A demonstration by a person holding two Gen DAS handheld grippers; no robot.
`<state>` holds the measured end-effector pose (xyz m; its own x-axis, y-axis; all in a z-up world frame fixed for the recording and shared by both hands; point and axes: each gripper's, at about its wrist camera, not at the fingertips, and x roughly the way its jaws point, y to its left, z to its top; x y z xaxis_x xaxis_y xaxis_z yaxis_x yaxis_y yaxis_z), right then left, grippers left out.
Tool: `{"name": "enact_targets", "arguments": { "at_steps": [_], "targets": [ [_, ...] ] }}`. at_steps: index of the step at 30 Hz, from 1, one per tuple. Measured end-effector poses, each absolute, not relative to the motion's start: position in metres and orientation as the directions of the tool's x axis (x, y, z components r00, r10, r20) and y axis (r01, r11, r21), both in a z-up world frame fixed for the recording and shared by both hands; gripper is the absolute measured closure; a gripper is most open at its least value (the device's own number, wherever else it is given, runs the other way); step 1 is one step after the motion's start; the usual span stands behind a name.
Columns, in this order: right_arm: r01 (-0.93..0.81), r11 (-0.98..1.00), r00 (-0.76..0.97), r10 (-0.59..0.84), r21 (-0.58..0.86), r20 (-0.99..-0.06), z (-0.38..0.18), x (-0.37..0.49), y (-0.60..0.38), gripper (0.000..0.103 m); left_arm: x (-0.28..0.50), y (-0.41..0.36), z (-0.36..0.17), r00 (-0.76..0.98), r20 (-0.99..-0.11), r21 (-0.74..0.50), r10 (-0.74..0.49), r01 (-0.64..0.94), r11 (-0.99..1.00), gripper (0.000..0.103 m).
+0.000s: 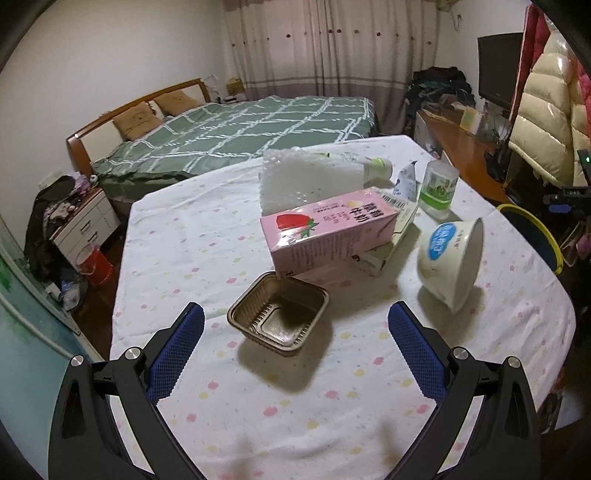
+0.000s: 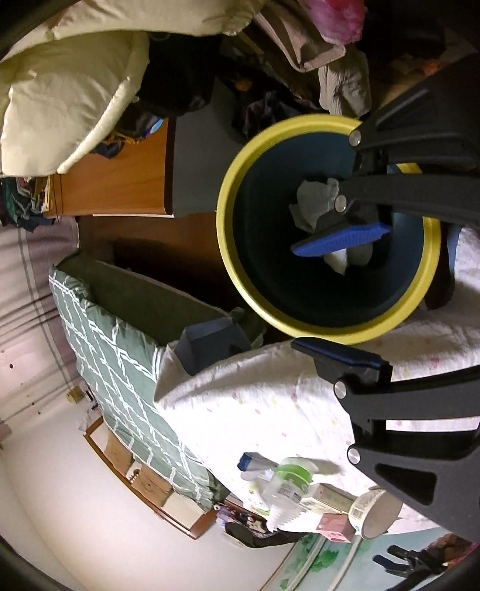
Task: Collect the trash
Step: 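Carry the tissue to the bin and open the right gripper, then grasp the brown foil tray with the left gripper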
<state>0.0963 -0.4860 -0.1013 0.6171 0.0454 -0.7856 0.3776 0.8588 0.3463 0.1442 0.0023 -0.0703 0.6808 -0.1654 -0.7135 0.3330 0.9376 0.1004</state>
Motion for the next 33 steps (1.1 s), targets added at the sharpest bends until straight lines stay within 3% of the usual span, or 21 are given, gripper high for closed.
{"name": "enact_targets", "arguments": {
  "at_steps": [23, 28, 33],
  "targets": [
    [0.324, 0.880, 0.580, 0.105, 0.347, -0.808, -0.116, 0.122, -0.455, 0.059, 0.220, 0.008, -0.139, 0.540, -0.807, 0.053, -0.238, 0.469, 0.882, 0.005],
    [0.320, 0.879, 0.582, 0.112, 0.353, -0.806, -0.116, 0.121, -0.454, 0.059, 0.225, 0.010, -0.144, 0.520, -0.818, 0.027, -0.245, 0.460, 0.888, 0.027],
    [0.312, 0.881, 0.580, 0.121, 0.356, -0.806, -0.116, 0.118, -0.453, 0.059, 0.216, 0.018, -0.140, 0.540, -0.808, 0.028, -0.237, 0.436, 0.899, 0.028]
  ]
}}
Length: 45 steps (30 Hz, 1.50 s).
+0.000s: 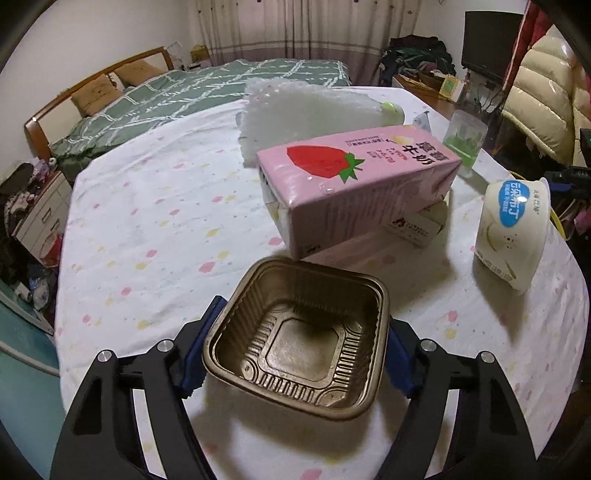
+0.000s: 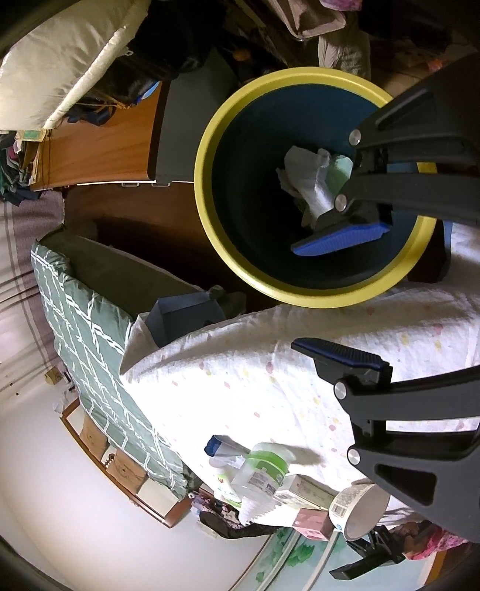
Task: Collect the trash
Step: 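Grasp the brown foil tray with the left gripper, then carry the foil tray over the bin and open the left gripper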
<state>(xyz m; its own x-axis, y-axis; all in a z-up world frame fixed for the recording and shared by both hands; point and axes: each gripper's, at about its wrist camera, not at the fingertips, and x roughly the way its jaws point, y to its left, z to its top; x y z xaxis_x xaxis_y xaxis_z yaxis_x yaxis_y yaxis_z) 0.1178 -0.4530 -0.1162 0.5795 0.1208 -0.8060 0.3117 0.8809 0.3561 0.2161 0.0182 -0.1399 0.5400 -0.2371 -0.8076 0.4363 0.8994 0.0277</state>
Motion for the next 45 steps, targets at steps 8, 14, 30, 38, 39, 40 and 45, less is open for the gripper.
{"name": "enact_targets", "arguments": {
  "at_steps": [8, 14, 30, 38, 39, 40, 45],
  "targets": [
    [0.296, 0.884, 0.587, 0.131, 0.363, -0.799, -0.114, 0.109, -0.449, 0.059, 0.172, 0.032, -0.125, 0.563, -0.802, 0.039, -0.202, 0.387, 0.921, 0.031],
    [0.297, 0.884, 0.606, 0.117, 0.361, -0.787, -0.110, 0.090, -0.447, 0.059, 0.138, 0.011, -0.090, 0.601, -0.761, 0.042, -0.245, 0.422, 0.906, 0.031],
    [0.368, 0.884, 0.646, -0.020, 0.289, -0.763, -0.106, 0.004, -0.469, 0.059, 0.117, -0.177, -0.012, 0.561, -0.694, 0.055, -0.451, 0.666, 0.744, 0.031],
    [0.421, 0.871, 0.642, -0.088, 0.254, -0.762, -0.112, -0.041, -0.488, 0.059, 0.138, -0.302, -0.035, 0.450, -0.746, 0.027, -0.491, 0.757, 0.653, 0.031],
    [0.429, 0.867, 0.643, -0.095, 0.254, -0.760, -0.113, -0.046, -0.491, 0.059, 0.140, -0.319, -0.040, 0.436, -0.752, 0.023, -0.494, 0.767, 0.641, 0.031],
    [0.438, 0.862, 0.643, -0.103, 0.254, -0.759, -0.114, -0.052, -0.495, 0.059, 0.142, -0.333, -0.044, 0.422, -0.757, 0.019, -0.499, 0.777, 0.629, 0.031],
    [0.469, 0.845, 0.638, -0.124, 0.257, -0.760, -0.119, -0.072, -0.506, 0.059, 0.142, -0.410, -0.066, 0.352, -0.791, 0.009, -0.501, 0.824, 0.566, 0.030]
  ]
}}
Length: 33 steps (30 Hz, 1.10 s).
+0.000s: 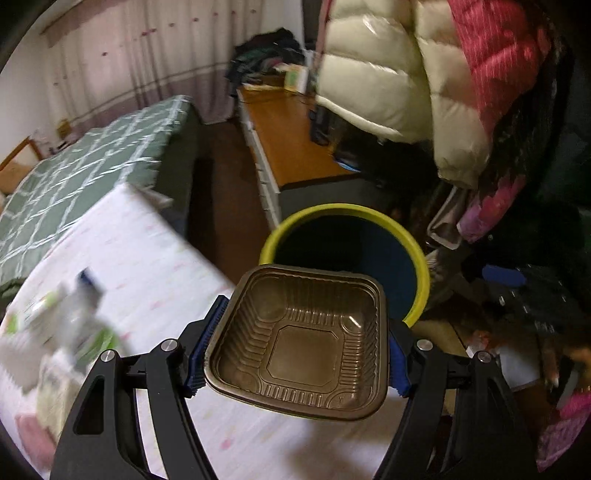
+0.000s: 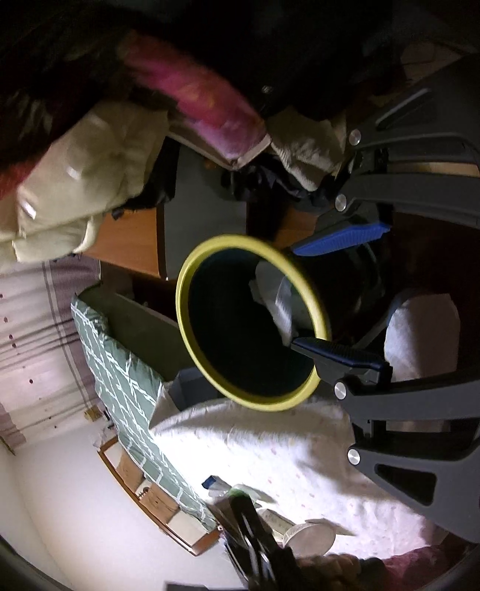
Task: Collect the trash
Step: 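Carry the foil tray over the bin and open the left gripper, then grasp the white tub rim with the right gripper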
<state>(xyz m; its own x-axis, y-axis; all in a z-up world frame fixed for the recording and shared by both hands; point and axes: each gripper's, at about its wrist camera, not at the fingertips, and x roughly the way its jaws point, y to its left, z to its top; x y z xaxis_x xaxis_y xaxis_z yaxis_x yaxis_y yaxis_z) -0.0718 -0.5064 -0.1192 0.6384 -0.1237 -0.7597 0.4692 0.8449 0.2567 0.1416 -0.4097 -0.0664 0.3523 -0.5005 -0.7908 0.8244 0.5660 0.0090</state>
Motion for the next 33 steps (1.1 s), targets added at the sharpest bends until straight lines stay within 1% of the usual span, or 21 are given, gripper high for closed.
{"name": "enact_targets", "arguments": {
  "at_steps": [6, 10, 11, 13, 16, 20, 23, 27, 30, 33],
  "targets": [
    [0.509, 0.821, 0.622, -0.142, 0.260, -0.770, -0.129, -0.089, -0.520, 0.059, 0.146, -0.469, -0.092, 0.319, -0.812, 0.005, -0.489, 0.841, 0.541, 0.030],
    [0.530, 0.806, 0.611, -0.148, 0.262, -0.778, -0.134, -0.095, -0.526, 0.057, 0.154, -0.495, -0.106, 0.319, -0.818, 0.008, -0.479, 0.839, 0.544, 0.029],
    [0.532, 0.805, 0.610, -0.148, 0.264, -0.779, -0.135, -0.095, -0.526, 0.055, 0.156, -0.499, -0.108, 0.322, -0.818, 0.011, -0.477, 0.837, 0.547, 0.028],
    [0.532, 0.805, 0.608, -0.146, 0.264, -0.780, -0.136, -0.095, -0.525, 0.053, 0.161, -0.503, -0.111, 0.337, -0.814, 0.017, -0.473, 0.827, 0.562, 0.017],
    [0.523, 0.810, 0.610, -0.138, 0.266, -0.780, -0.137, -0.091, -0.520, 0.053, 0.167, -0.493, -0.104, 0.350, -0.806, -0.002, -0.477, 0.804, 0.594, 0.014],
    [0.506, 0.821, 0.614, -0.126, 0.266, -0.779, -0.138, -0.085, -0.511, 0.053, 0.161, -0.446, -0.075, 0.380, -0.778, -0.027, -0.500, 0.776, 0.630, 0.014],
    [0.487, 0.831, 0.619, -0.111, 0.269, -0.777, -0.139, -0.078, -0.501, 0.053, 0.149, -0.392, -0.048, 0.458, -0.736, -0.001, -0.498, 0.735, 0.678, 0.008],
    [0.445, 0.853, 0.625, -0.076, 0.274, -0.777, -0.140, -0.063, -0.482, 0.053, 0.134, -0.316, -0.024, 0.553, -0.698, 0.037, -0.454, 0.662, 0.749, 0.008],
    [0.407, 0.871, 0.631, -0.050, 0.276, -0.774, -0.138, -0.051, -0.464, 0.053, 0.118, -0.245, -0.009, 0.634, -0.658, 0.052, -0.407, 0.577, 0.815, 0.007],
    [0.347, 0.896, 0.645, -0.013, 0.277, -0.764, -0.133, -0.034, -0.438, 0.053, 0.105, -0.182, 0.000, 0.708, -0.627, 0.083, -0.325, 0.475, 0.876, 0.005]
  ]
}}
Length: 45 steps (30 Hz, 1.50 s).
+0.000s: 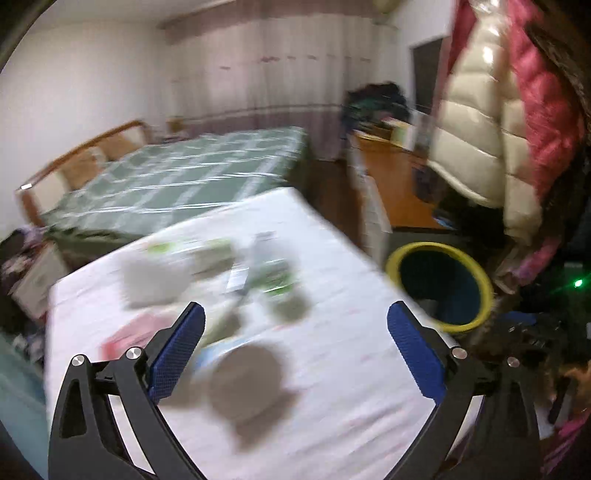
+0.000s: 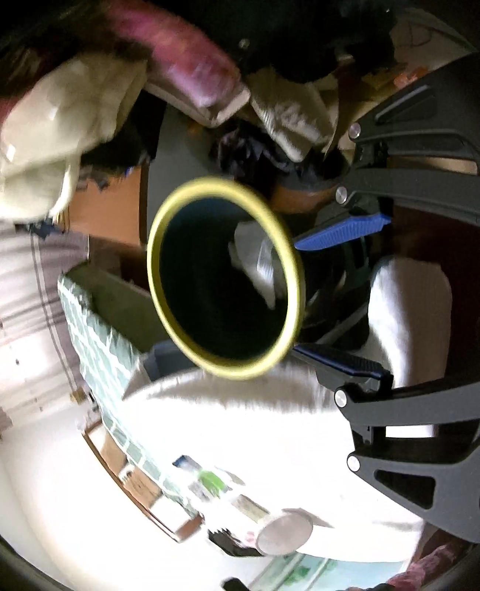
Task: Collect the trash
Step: 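Grasp the white tub rim with the right gripper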
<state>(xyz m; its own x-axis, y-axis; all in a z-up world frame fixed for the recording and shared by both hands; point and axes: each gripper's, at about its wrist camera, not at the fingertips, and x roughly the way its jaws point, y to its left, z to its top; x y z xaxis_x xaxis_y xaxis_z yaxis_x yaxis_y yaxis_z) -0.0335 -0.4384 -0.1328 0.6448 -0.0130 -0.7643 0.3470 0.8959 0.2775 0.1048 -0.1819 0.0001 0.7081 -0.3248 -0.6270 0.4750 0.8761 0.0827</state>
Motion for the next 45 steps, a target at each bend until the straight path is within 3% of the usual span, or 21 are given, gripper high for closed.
{"name": "enact_targets", "arguments": {
  "at_steps": [3, 11, 18, 27, 38, 45],
  "targets": [
    [0.283, 0.920, 0.649, 0.025, 0.272, -0.760, -0.128, -0.016, -0.411, 0.053, 0.093, -0.120, 0.004, 0.772, -0.602, 0.128, -0.203, 0.345, 0.930, 0.005],
    [0.086, 0.959, 0.649, 0.153, 0.272, -0.745, -0.117, 0.038, -0.320, 0.053, 0.071, -0.017, -0.004, 0.793, -0.606, 0.111, -0.070, 0.172, 0.979, 0.005],
    [-0.080, 0.961, 0.631, 0.255, 0.265, -0.733, -0.112, 0.086, -0.237, 0.053, 0.066, 0.019, -0.017, 0.788, -0.614, 0.078, -0.043, 0.115, 0.990, 0.005],
    [-0.115, 0.950, 0.587, 0.300, 0.290, -0.752, -0.131, 0.138, -0.198, 0.053, 0.068, 0.024, -0.026, 0.782, -0.622, 0.066, -0.047, 0.112, 0.992, 0.005],
    [-0.090, 0.928, 0.571, 0.345, 0.361, -0.745, -0.138, 0.153, -0.200, 0.093, 0.075, 0.019, -0.034, 0.768, -0.638, 0.058, -0.060, 0.125, 0.990, 0.005],
    [-0.086, 0.922, 0.601, 0.351, 0.378, -0.719, -0.128, 0.142, -0.209, 0.098, 0.076, 0.011, -0.036, 0.765, -0.640, 0.066, -0.067, 0.142, 0.988, 0.005]
  ]
}}
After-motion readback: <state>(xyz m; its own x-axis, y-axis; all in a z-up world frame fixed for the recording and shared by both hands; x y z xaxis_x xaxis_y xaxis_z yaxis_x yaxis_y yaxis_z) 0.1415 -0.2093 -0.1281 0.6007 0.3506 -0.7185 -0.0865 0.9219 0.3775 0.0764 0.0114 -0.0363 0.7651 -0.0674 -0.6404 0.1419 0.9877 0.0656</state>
